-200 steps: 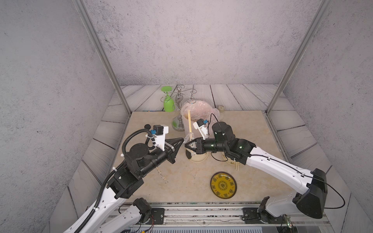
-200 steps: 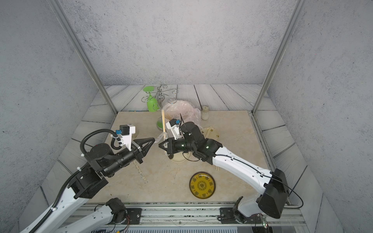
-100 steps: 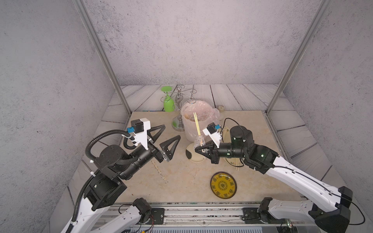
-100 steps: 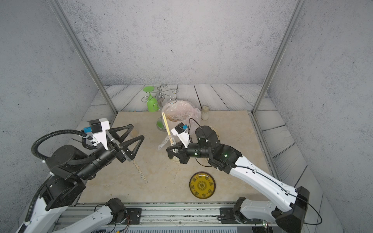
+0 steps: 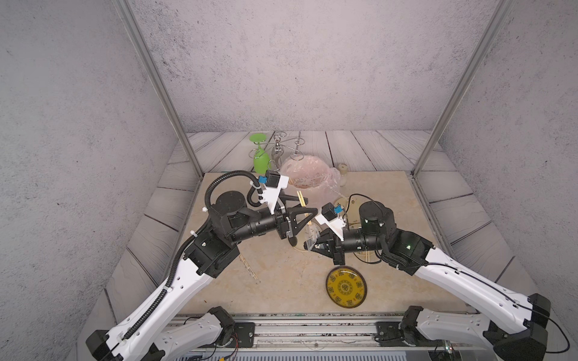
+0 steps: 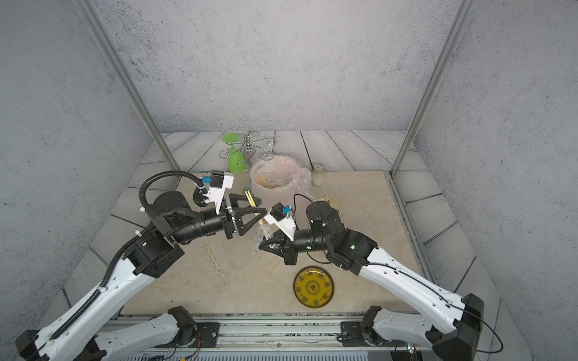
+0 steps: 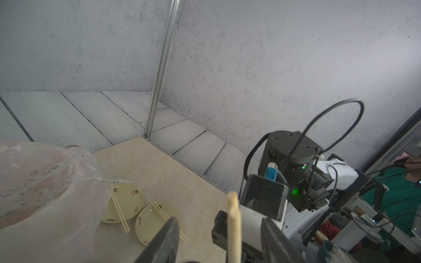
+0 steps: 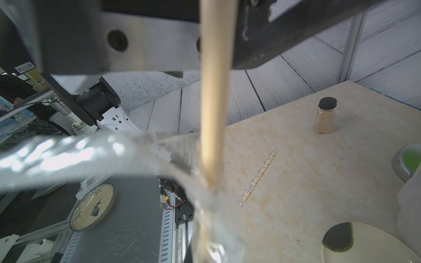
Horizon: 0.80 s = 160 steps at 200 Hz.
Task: Remove the packaging of disposable chopsticks
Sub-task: Remove the packet bag from the disposable chopsticks.
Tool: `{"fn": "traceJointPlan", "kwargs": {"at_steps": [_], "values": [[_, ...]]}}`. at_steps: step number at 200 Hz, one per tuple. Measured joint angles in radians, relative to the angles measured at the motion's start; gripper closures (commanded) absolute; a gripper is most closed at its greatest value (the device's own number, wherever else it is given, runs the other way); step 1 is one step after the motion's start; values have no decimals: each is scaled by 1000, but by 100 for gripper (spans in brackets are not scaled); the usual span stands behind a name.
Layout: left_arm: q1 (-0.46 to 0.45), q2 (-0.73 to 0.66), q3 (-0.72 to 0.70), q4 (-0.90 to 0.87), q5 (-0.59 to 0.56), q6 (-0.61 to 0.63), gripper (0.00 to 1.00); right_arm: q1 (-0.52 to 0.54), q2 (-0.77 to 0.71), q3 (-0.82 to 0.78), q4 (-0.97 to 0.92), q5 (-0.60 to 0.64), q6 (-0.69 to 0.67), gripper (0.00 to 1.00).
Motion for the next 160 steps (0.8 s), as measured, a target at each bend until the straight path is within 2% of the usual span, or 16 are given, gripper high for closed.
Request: {"fn": "traceJointPlan", "kwargs": {"at_steps": [26,41,51,57,72,76,81,96,107,126,160], "values": [[0,-16,-14,61,33,-44,72,0,-2,0,8,-4,-1,100],[-1,-19,-24,90,42,-61,88,0,-2,0,8,-5,-2,100],[0,-19,-34,106,43,-80,93,1,-3,0,11,-9,-3,100],[2,-19,-39,114,43,-83,100,2,-5,0,11,-10,-4,100],[4,-20,-48,129,40,-92,100,2,-6,0,9,-16,-1,100],[4,-20,-49,132,40,-92,100,2,-6,0,8,-14,0,96],[4,-20,-50,132,39,-95,100,2,-6,0,8,-14,0,87],[4,-24,-51,127,26,-95,100,2,-8,0,7,-9,5,49],[4,-34,-51,113,6,-92,100,2,-16,0,6,16,5,37],[4,-63,-51,79,-43,-78,100,2,-46,0,-10,100,-3,33],[4,-115,-51,17,-144,-54,100,11,-126,1,-35,237,-60,33]]}}
